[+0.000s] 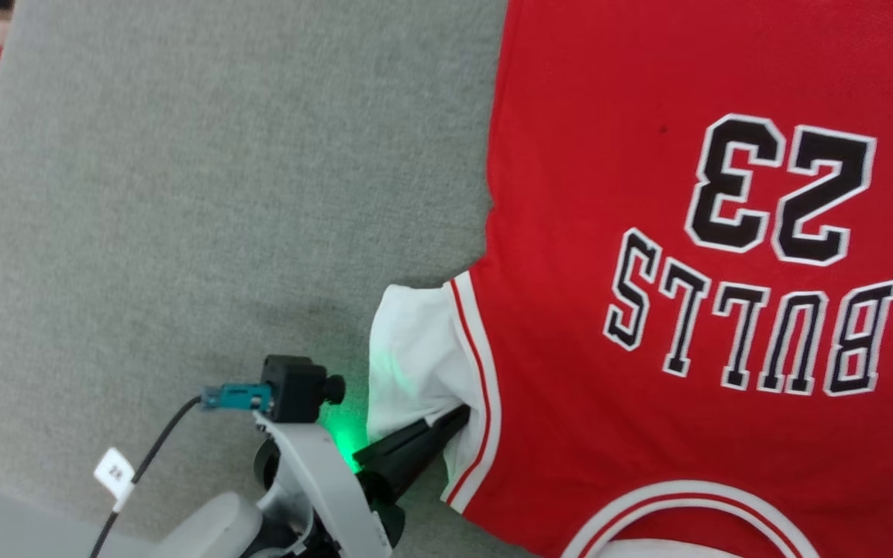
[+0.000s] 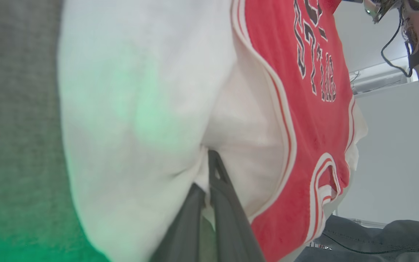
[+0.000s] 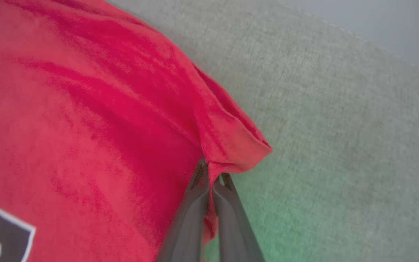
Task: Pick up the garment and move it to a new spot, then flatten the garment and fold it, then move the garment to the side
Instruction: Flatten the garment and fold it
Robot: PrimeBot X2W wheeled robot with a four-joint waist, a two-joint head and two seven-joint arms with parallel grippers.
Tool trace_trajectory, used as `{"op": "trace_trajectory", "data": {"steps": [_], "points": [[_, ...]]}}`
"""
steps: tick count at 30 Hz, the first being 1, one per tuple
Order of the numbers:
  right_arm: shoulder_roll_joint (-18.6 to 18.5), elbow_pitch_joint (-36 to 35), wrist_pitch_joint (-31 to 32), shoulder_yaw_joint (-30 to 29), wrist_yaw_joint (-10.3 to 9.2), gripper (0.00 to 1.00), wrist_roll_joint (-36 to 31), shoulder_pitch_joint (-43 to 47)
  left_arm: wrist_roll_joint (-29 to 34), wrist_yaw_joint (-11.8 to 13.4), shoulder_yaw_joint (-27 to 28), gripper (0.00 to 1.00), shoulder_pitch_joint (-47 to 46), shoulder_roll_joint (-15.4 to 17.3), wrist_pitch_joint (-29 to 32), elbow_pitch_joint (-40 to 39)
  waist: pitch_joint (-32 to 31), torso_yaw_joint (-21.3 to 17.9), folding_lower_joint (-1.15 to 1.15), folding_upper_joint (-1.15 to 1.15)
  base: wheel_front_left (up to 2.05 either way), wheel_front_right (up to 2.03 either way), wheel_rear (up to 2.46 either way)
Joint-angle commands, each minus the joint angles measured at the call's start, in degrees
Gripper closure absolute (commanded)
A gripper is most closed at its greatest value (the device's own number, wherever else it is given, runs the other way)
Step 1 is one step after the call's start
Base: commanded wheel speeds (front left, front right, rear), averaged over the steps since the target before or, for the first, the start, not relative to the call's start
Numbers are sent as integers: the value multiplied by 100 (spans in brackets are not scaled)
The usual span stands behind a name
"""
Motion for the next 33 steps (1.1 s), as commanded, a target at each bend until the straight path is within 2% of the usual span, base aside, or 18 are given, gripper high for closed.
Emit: {"op": "trace_trajectory", "data": {"steps": [1,6,7,9,15,18,24,31,33], "points": [[-170,-162,-34,161,0,100,227,425,-63,346,238,100,31,110,-120,549,-476,-283,0,0,0,0,0],[-857,-1357,-78,502,-1,100,967,1421,-231,358,345,100,440,326,-212,445,-968,-613,0,0,0,0,0],[-1107,-1823,-62,565,0,100,1252,1920,-271,377,385,100,575,354,-283,367,-1136,-733,0,0,0,0,0],[-1383,-2238,-104,535,-1,100,1461,2444,-295,408,414,100,662,372,-328,295,-1268,-812,0,0,0,0,0],[-1757,-3245,-366,275,-1,100,1851,4216,-380,493,517,100,865,428,-479,208,-1654,-1012,0,0,0,0,0],[-1694,-3636,-503,112,-1,100,1887,5134,-405,522,557,100,926,444,-517,204,-1786,-1096,0,0,0,0,0],[-1276,-4304,-524,-6,0,100,1652,6733,-441,557,567,100,1071,467,-569,142,-1918,-1262,0,0,0,0,0],[-747,-4741,-491,-95,0,98,1263,7563,-375,596,558,100,1024,480,-579,120,-1934,-1331,0,0,0,0,0],[-626,-4817,-582,-150,0,36,1132,7544,-350,603,559,100,1007,485,-584,136,-1944,-1354,0,0,0,0,0]]}}
